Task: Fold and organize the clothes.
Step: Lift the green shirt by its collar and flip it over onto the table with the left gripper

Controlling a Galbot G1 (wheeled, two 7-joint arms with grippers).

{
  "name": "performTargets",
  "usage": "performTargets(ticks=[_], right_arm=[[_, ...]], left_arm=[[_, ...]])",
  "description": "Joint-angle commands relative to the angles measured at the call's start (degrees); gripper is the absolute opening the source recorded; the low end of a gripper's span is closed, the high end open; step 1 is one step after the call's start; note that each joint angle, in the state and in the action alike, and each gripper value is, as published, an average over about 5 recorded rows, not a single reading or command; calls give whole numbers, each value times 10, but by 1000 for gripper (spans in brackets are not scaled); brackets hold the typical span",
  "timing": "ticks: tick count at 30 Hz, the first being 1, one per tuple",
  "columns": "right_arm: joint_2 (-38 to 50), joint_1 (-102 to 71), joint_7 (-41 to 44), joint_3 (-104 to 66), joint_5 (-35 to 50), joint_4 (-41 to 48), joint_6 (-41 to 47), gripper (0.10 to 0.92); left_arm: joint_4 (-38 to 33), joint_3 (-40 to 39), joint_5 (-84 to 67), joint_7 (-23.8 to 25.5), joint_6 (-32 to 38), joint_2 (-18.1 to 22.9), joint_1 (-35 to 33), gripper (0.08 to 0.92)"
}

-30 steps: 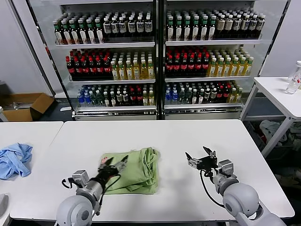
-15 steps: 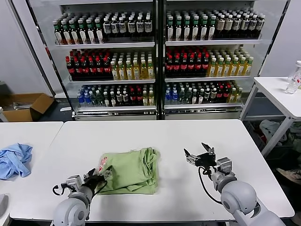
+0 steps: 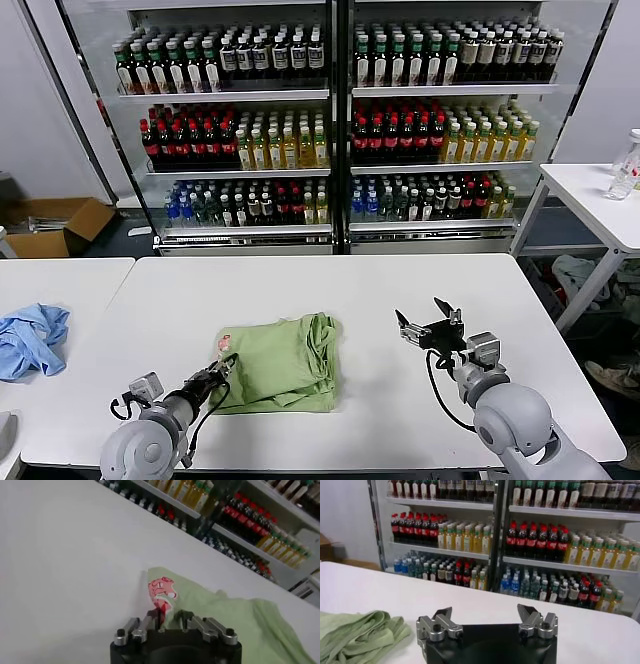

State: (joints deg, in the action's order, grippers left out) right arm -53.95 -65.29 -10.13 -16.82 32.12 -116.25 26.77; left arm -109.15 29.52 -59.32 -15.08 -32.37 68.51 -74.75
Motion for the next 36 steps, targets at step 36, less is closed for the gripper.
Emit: performTargets(ticks=[36], right_arm=[[-9, 31, -1, -3, 0, -5, -20, 823]], left_arm=[[-170, 10, -154, -16, -6, 43, 13, 93]])
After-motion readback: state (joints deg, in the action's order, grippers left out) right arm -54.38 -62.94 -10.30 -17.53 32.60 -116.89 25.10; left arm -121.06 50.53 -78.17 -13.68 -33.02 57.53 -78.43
